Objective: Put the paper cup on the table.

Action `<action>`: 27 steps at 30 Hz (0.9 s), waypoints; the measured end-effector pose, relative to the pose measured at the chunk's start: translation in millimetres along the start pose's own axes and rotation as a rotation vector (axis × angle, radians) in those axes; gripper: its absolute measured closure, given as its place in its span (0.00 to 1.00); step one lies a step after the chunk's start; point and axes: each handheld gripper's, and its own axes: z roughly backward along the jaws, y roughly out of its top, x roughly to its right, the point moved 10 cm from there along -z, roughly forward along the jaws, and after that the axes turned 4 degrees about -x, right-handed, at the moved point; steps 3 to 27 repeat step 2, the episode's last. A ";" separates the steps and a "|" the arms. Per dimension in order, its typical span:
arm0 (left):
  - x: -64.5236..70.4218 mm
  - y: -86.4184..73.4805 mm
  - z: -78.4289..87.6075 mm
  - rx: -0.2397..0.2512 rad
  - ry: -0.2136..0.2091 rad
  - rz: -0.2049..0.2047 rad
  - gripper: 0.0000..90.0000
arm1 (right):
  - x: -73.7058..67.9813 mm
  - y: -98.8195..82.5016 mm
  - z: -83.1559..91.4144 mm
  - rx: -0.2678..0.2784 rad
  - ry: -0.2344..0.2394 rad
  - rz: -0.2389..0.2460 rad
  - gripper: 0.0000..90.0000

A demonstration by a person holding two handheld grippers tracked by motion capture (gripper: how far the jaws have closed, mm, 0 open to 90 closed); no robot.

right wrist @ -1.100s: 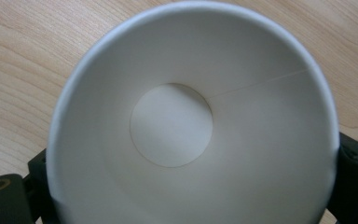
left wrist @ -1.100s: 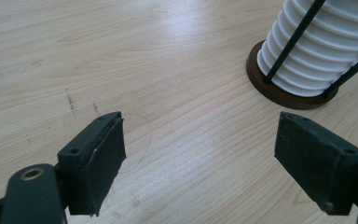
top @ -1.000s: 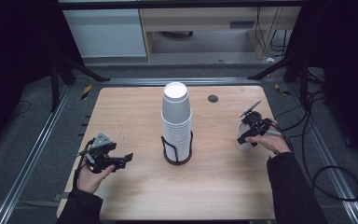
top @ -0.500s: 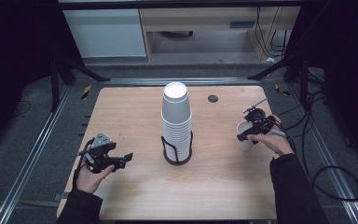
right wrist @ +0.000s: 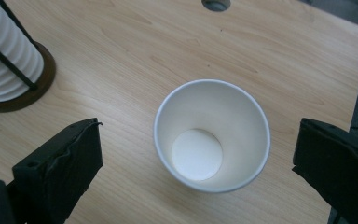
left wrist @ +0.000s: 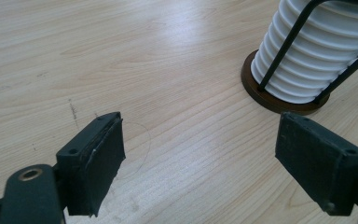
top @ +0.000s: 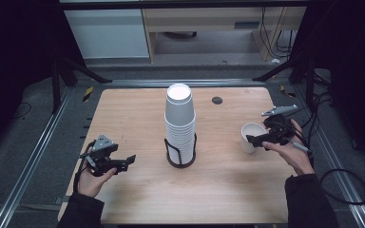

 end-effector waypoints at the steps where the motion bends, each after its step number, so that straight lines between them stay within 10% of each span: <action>1: -0.6 0.1 0.2 0.001 0.004 0.002 0.16 | -1.4 -2.4 4.8 0.017 -0.005 -0.006 0.02; 27: -0.6 0.1 0.2 0.001 0.004 0.002 0.16 | -3.0 -4.9 9.4 0.037 -0.005 -0.014 0.02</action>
